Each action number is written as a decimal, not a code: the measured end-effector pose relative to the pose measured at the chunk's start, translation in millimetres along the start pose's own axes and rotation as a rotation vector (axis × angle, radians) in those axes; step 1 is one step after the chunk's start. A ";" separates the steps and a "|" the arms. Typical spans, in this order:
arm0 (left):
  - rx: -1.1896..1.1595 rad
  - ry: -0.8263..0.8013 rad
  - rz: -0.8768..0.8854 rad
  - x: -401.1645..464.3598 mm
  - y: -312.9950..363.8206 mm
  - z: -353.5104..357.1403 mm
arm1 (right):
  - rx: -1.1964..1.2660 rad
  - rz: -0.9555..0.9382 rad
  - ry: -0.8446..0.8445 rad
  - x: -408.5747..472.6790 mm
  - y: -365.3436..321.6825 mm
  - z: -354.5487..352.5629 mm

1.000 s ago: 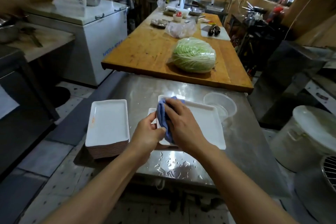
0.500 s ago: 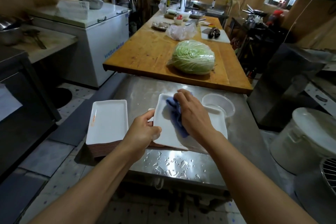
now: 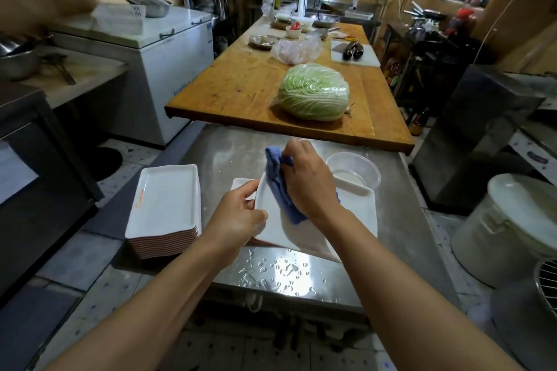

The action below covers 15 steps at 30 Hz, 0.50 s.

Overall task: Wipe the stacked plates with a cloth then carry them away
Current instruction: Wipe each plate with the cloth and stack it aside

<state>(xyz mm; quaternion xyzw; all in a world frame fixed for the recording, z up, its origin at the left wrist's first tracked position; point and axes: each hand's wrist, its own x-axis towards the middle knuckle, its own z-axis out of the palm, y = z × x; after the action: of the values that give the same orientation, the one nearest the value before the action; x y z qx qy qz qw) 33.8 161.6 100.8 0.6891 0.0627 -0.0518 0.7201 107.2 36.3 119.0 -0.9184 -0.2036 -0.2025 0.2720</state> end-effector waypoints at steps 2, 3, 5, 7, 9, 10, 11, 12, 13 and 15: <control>-0.012 0.014 -0.009 -0.2 -1.6 1.6 | -0.003 0.015 -0.021 -3.7 13.0 -6.4; -0.021 0.025 -0.013 -0.2 -2.2 1.9 | -0.004 0.030 -0.025 -7.0 21.1 -10.6; -0.029 0.048 -0.016 1.4 -3.3 1.7 | -0.019 0.076 -0.028 -14.1 39.2 -19.5; -0.048 0.066 -0.017 4.1 -3.5 1.3 | -0.044 0.132 -0.032 -20.8 57.7 -28.4; -0.084 0.080 -0.020 6.4 -3.2 0.2 | -0.051 0.183 -0.019 -23.6 74.1 -35.8; -0.108 0.084 -0.020 7.5 -3.7 -1.2 | -0.055 0.210 -0.004 -24.0 81.0 -38.2; -0.135 0.087 -0.021 8.7 -4.0 -2.6 | -0.060 0.233 0.011 -24.4 86.5 -40.2; -0.160 0.091 -0.026 9.6 -3.7 -3.6 | -0.070 0.239 0.020 -24.4 90.9 -41.8; -0.183 0.091 -0.033 10.4 -3.2 -3.9 | -0.087 0.216 0.016 -24.9 93.8 -42.8; -0.238 0.087 -0.043 11.6 -2.5 -5.3 | -0.118 0.104 -0.021 -26.3 93.6 -43.3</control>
<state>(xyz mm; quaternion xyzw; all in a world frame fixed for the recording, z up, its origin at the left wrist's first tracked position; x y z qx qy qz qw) 44.7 166.9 96.3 0.5990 0.1144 -0.0294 0.7920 119.2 -67.8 100.6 -0.9443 -0.1463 -0.1900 0.2254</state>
